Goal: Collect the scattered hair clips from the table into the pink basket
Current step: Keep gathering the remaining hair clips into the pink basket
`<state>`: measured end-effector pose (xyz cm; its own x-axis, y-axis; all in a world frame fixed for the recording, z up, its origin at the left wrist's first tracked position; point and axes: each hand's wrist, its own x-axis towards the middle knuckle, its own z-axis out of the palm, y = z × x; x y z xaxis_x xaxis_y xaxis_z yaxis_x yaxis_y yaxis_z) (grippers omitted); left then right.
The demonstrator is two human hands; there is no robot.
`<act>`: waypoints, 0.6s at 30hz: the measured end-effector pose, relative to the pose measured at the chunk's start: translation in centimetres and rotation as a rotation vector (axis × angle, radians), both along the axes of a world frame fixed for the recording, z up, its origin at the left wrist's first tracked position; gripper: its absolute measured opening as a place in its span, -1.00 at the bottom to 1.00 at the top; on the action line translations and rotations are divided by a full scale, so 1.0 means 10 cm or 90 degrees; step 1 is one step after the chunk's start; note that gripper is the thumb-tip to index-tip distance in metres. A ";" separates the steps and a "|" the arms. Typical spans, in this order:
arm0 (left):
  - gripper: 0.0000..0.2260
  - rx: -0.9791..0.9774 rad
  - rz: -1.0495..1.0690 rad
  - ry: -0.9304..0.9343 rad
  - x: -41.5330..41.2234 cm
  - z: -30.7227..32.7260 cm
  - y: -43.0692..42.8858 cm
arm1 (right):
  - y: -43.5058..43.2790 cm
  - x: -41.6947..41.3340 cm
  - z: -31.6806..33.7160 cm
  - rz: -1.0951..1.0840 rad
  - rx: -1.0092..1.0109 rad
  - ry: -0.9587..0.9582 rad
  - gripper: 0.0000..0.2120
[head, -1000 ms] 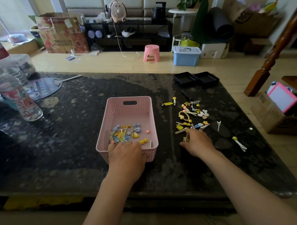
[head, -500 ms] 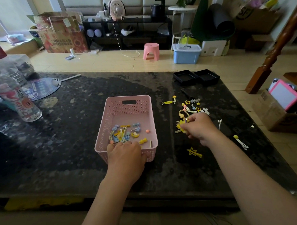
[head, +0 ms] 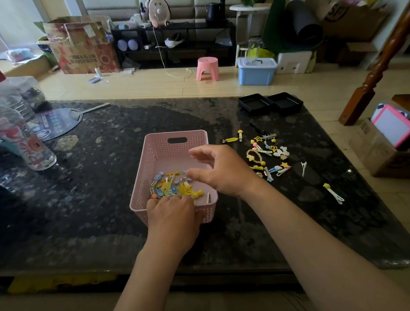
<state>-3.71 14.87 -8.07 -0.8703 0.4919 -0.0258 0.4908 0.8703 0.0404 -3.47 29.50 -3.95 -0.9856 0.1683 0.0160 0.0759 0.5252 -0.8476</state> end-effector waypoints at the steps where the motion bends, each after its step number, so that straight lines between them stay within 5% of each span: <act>1: -0.76 0.000 -0.001 -0.001 0.00 0.01 0.00 | 0.04 0.01 -0.01 -0.002 -0.013 0.012 -0.47; 5: -0.74 -0.004 -0.001 -0.008 0.01 0.03 0.00 | 0.35 0.09 -0.04 -0.091 0.022 0.020 -0.57; 10: -0.74 -0.005 0.005 -0.034 0.00 0.03 0.01 | 0.86 0.35 -0.21 -0.116 0.364 -0.327 -0.49; 13: -0.74 -0.009 0.006 -0.032 0.00 0.04 0.01 | 0.94 0.50 -0.33 -0.083 0.370 -0.474 -0.60; 18: -0.75 -0.002 0.010 -0.037 0.02 0.05 0.01 | 0.98 0.53 -0.45 -0.085 0.342 -0.489 -0.85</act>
<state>-3.55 14.98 -7.55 -0.8746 0.4784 -0.0789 0.4742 0.8779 0.0657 1.88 39.26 -8.50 -0.7313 0.4391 -0.5219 0.6008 0.7769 -0.1883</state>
